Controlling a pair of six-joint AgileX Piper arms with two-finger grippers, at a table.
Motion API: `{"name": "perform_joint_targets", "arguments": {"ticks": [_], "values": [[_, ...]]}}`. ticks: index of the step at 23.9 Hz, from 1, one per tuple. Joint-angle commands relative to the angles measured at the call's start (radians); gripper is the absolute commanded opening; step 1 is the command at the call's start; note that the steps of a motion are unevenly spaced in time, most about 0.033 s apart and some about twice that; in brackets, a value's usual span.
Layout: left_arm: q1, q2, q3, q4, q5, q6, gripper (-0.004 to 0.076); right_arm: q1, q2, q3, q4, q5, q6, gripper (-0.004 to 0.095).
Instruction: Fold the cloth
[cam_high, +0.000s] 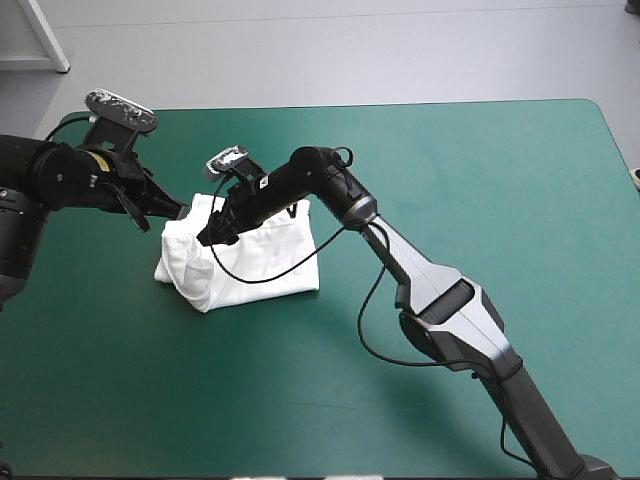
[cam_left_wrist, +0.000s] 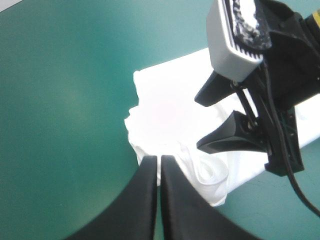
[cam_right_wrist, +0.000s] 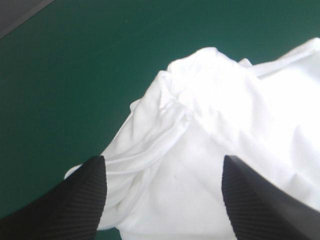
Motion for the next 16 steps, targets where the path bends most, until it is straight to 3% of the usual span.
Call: {"name": "perform_joint_targets", "arguments": {"ticks": [1, 3, 11, 13, 16], "values": [[-0.001, -0.033, -0.033, 0.001, -0.033, -0.013, 0.0019, -0.052, -0.114, -0.033, 0.025, 0.031, 0.054, 0.0568], [-0.001, -0.033, -0.033, 0.011, -0.033, -0.013, 0.0019, -0.092, -0.132, -0.029, 0.023, 0.047, 0.138, 0.0542], [-0.001, -0.031, -0.033, 0.053, -0.044, -0.018, 0.0019, -0.194, -0.225, 0.004, -0.055, 0.049, 0.232, 0.0482], [-0.001, -0.031, -0.033, 0.053, -0.064, -0.023, 0.0019, -0.194, -0.276, 0.126, -0.129, 0.049, 0.225, 0.0482], [-0.001, -0.020, -0.033, 0.054, -0.071, -0.025, 0.0019, -0.194, -0.408, 0.480, -0.230, 0.045, 0.137, 0.0482]]}}
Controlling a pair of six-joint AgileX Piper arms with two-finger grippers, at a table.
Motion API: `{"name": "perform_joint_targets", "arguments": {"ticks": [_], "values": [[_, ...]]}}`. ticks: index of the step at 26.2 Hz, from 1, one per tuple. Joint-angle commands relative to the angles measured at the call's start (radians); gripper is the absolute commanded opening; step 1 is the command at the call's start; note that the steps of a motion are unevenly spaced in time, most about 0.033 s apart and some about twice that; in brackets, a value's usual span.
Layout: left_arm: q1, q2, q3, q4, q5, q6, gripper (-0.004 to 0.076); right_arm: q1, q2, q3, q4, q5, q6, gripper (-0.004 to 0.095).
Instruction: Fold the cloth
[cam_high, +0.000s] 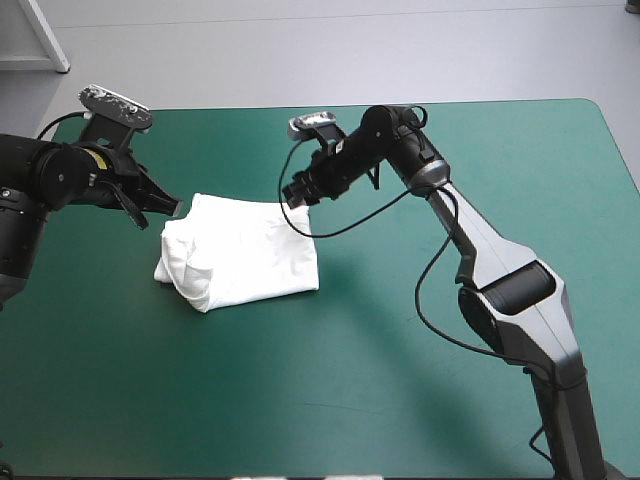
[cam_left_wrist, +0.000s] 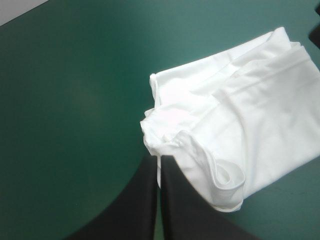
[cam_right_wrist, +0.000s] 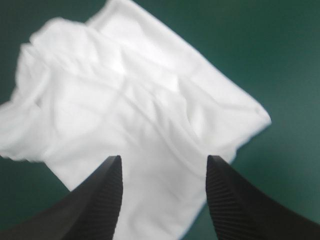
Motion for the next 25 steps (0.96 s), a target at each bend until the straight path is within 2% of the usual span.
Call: {"name": "perform_joint_targets", "arguments": {"ticks": [1, 3, 5, 7, 10, 11, 16, 19, 21, 23, 25], "values": [[-0.001, -0.019, -0.031, 0.004, -0.046, -0.011, 0.0019, -0.005, -0.166, 0.203, -0.043, -0.040, -0.068, 0.0482], [-0.001, -0.008, -0.029, 0.002, -0.042, -0.011, 0.0019, -0.015, -0.243, 0.397, -0.008, -0.211, -0.132, 0.0482], [-0.001, -0.004, -0.029, 0.003, -0.042, -0.011, 0.0019, -0.021, -0.248, 0.442, 0.046, -0.289, -0.164, 0.0482], [-0.001, -0.002, -0.029, 0.003, -0.040, -0.011, 0.0019, -0.024, -0.228, 0.455, 0.093, -0.298, -0.186, 0.0495], [-0.001, -0.002, -0.029, 0.011, -0.031, -0.011, 0.0019, -0.024, -0.179, 0.459, 0.163, -0.268, -0.211, 0.0660], [-0.001, -0.002, -0.029, 0.011, -0.031, -0.011, 0.0019, -0.024, -0.169, 0.459, 0.181, -0.264, -0.217, 0.0688], [-0.001, -0.002, -0.023, 0.027, -0.034, -0.012, 0.0019, -0.024, -0.133, 0.461, 0.209, -0.251, -0.224, 0.0662], [-0.001, 0.000, -0.022, 0.027, -0.031, -0.012, 0.0019, -0.024, -0.122, 0.461, 0.215, -0.262, -0.227, 0.0594], [-0.001, 0.002, -0.022, 0.027, -0.034, -0.012, 0.0019, -0.024, -0.115, 0.461, 0.223, -0.264, -0.227, 0.0504], [-0.001, 0.002, -0.022, 0.027, -0.041, -0.012, 0.0019, -0.022, -0.115, 0.461, 0.230, -0.264, -0.229, 0.0364], [-0.001, 0.002, -0.022, 0.027, -0.057, -0.012, 0.0019, -0.022, -0.115, 0.461, 0.230, -0.270, -0.242, 0.0174]]}}
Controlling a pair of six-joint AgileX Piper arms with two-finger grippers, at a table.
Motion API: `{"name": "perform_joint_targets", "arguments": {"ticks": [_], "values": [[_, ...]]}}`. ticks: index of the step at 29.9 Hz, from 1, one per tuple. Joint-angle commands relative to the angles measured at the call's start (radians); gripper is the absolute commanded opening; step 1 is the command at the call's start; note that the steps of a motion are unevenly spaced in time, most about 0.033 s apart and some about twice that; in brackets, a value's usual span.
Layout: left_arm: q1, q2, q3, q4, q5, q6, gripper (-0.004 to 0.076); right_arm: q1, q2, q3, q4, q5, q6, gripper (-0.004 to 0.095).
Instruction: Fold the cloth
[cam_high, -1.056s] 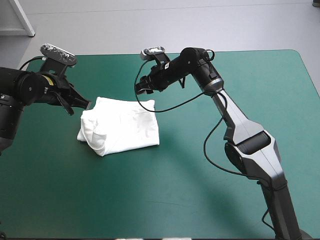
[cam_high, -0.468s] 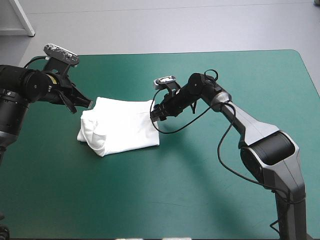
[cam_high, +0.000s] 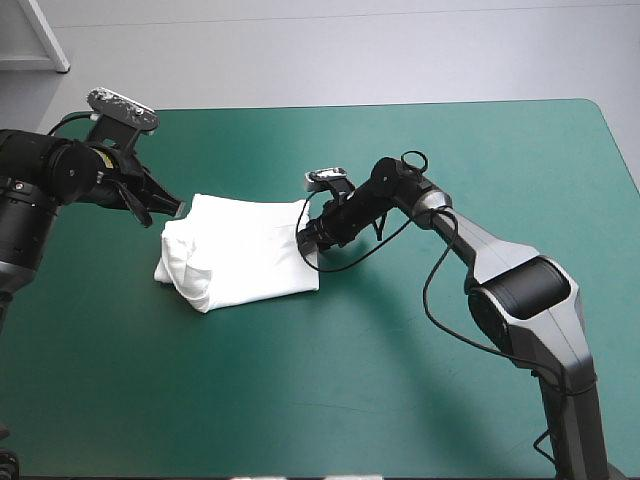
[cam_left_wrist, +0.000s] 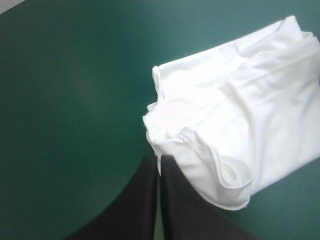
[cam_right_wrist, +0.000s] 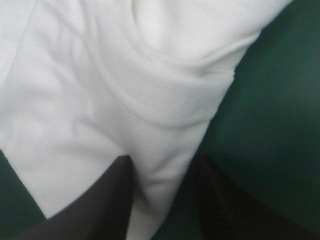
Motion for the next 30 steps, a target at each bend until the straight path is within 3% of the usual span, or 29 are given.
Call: {"name": "perform_joint_targets", "arguments": {"ticks": [1, 2, 9, 17, 25, 30], "values": [[-0.002, -0.027, -0.022, 0.010, -0.069, -0.014, 0.0019, -0.004, -0.061, -0.023, 0.041, -0.015, -0.037, 0.0048], [-0.002, -0.027, -0.022, 0.010, -0.075, -0.014, 0.0019, -0.008, -0.063, -0.025, 0.031, -0.014, -0.037, -0.0011], [-0.002, -0.027, -0.022, 0.010, -0.089, -0.021, 0.0019, -0.094, -0.164, -0.027, -0.191, 0.004, 0.046, 0.0005], [-0.002, -0.027, -0.022, 0.006, -0.087, -0.021, 0.0019, -0.362, -0.272, -0.006, -0.447, 0.174, 0.107, 0.0005], [-0.002, -0.027, -0.022, 0.002, -0.074, -0.014, 0.0019, -0.663, -0.372, 0.165, -0.489, 0.172, 0.098, 0.0005], [-0.002, -0.027, -0.022, -0.006, -0.074, -0.010, 0.0019, -0.788, -0.421, 0.296, -0.533, 0.143, 0.093, 0.0005]]}}
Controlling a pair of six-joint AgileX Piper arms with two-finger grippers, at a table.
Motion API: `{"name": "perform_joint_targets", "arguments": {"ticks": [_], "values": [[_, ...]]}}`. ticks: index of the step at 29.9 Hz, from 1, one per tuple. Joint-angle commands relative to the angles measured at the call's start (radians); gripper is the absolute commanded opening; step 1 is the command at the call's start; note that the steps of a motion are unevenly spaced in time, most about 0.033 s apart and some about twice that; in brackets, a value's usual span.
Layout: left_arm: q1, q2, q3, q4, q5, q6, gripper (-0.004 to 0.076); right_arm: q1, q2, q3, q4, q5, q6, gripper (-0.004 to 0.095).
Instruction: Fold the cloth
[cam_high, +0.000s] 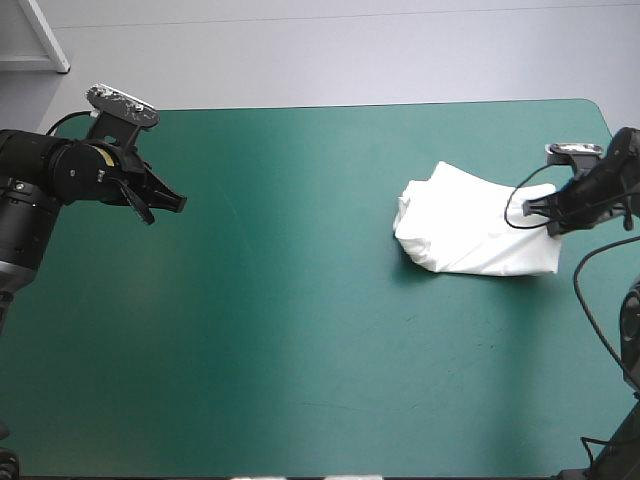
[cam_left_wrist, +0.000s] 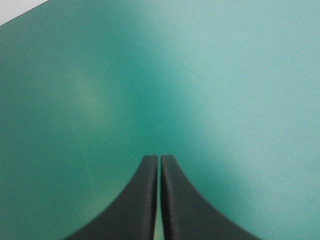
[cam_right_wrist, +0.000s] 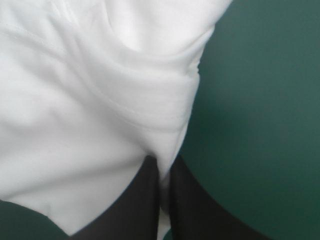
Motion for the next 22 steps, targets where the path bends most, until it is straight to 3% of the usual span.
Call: {"name": "perform_joint_targets", "arguments": {"ticks": [1, 10, 12, 19, 20, 22], "values": [[-0.002, -0.028, -0.024, -0.010, -0.044, 0.000, 0.0019, -0.067, -0.088, 0.048, -0.030, -0.036, -0.009, 0.0005], [-0.002, -0.028, -0.024, -0.033, -0.050, 0.011, 0.0019, -0.118, -0.184, 0.152, -0.106, -0.086, 0.037, 0.0017], [-0.002, -0.028, -0.024, -0.033, -0.050, 0.011, 0.0019, -0.118, -0.187, 0.152, -0.094, -0.086, 0.017, 0.0091], [-0.002, -0.032, -0.024, -0.033, -0.050, 0.011, 0.0019, -0.118, -0.198, 0.152, -0.129, -0.048, 0.107, 0.0647], [-0.002, -0.032, -0.024, -0.030, -0.054, 0.011, 0.0019, -0.118, -0.209, 0.152, -0.114, -0.048, 0.113, 0.0668], [-0.002, -0.046, -0.024, -0.029, -0.074, 0.011, 0.0019, -0.118, -0.252, 0.150, -0.012, -0.063, 0.076, 0.0606]]}}
